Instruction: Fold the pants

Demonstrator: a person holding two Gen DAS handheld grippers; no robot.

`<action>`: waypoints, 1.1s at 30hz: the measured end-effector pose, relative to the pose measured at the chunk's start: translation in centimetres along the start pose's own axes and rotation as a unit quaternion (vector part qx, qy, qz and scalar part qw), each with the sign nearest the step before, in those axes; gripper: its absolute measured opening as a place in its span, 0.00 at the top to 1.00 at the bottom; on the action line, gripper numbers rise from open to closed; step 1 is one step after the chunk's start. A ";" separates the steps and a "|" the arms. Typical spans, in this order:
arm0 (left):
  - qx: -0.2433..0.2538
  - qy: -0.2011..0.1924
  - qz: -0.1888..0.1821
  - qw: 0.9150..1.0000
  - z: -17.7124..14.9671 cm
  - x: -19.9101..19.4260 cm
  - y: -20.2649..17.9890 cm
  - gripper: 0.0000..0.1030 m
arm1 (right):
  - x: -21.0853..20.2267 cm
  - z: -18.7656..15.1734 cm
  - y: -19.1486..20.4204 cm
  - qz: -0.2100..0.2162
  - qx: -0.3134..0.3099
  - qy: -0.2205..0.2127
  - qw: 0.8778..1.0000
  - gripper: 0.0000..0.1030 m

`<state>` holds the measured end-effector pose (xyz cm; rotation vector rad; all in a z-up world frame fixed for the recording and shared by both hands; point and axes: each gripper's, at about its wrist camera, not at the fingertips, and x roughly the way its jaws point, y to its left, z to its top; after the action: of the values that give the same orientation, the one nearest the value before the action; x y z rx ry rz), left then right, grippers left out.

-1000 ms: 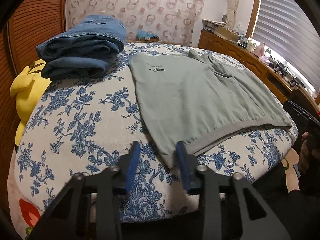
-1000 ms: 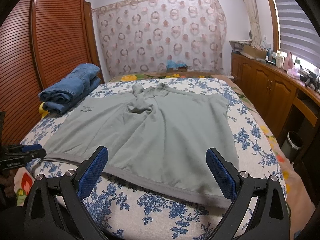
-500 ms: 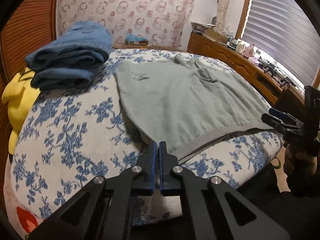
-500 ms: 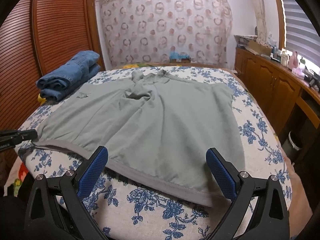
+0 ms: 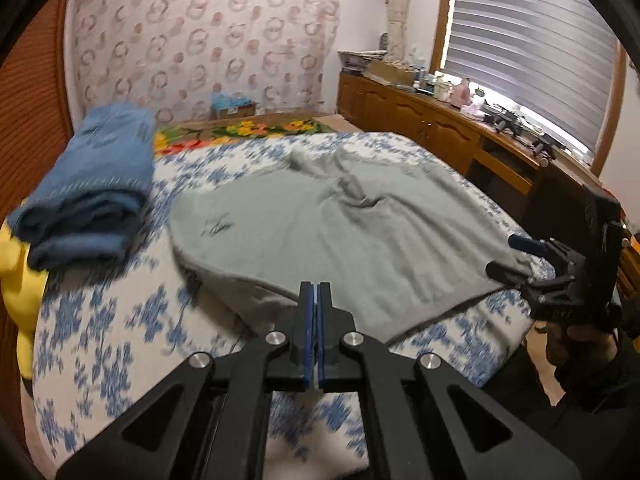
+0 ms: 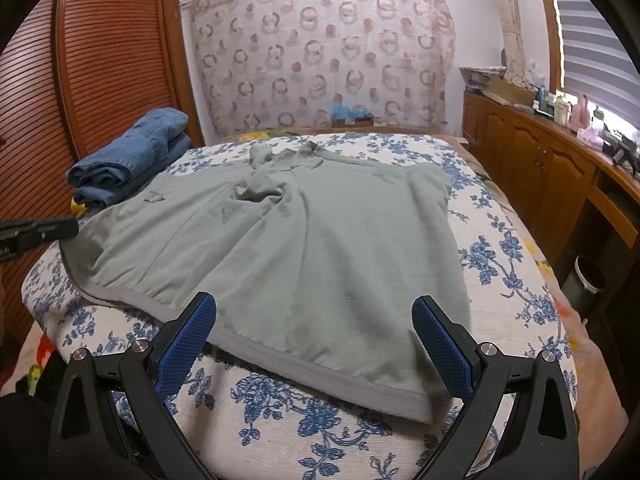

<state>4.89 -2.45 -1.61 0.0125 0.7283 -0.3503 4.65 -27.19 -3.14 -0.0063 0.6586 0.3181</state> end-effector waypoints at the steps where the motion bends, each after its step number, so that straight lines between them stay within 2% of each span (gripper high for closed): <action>1: 0.005 -0.001 -0.002 1.000 0.6 0.2 -0.5 1.00 | -0.1 0.0 -0.2 -0.001 0.001 -0.001 1.000 0.02; 12: 0.057 -0.017 -0.057 0.997 7.2 2.3 -6.5 1.00 | -1.3 0.3 -1.9 -0.013 0.011 -0.012 1.000 0.02; 15: 0.054 -0.025 -0.039 0.997 8.3 2.9 -7.1 1.00 | -1.6 0.3 -2.3 -0.015 0.014 -0.014 1.000 0.02; 17: 0.039 -0.013 -0.042 0.998 8.9 3.5 -6.8 1.00 | -1.5 0.3 -2.4 -0.016 0.014 -0.014 1.000 0.02; 19: 0.034 -0.005 -0.030 0.999 9.0 3.8 -6.6 0.96 | -1.5 0.3 -2.5 -0.017 0.014 -0.014 1.000 0.02; 22: 0.041 -0.011 0.005 0.999 8.7 3.6 -6.2 0.86 | -1.4 0.4 -2.5 -0.015 0.015 -0.013 1.000 0.02; 26: 0.032 -0.014 0.015 0.999 7.9 3.4 -4.7 0.65 | -1.0 0.7 -2.0 -0.005 0.011 -0.012 1.000 0.03; 28: 0.024 -0.015 0.020 0.999 7.2 3.2 -3.8 0.61 | -0.6 1.1 -1.4 0.005 0.006 -0.010 1.000 0.08; 30: 0.019 -0.011 0.021 1.000 6.5 3.3 -2.9 0.52 | -0.2 1.6 -0.5 0.016 -0.004 -0.008 1.000 0.12; 33: 0.010 -0.003 0.025 1.000 5.4 3.4 -1.8 0.49 | 0.6 2.1 0.7 0.042 -0.015 -0.002 0.999 0.24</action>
<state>10.18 -5.94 0.36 0.0489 0.7177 -0.3101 6.17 -26.08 -1.74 -0.0063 0.6507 0.4085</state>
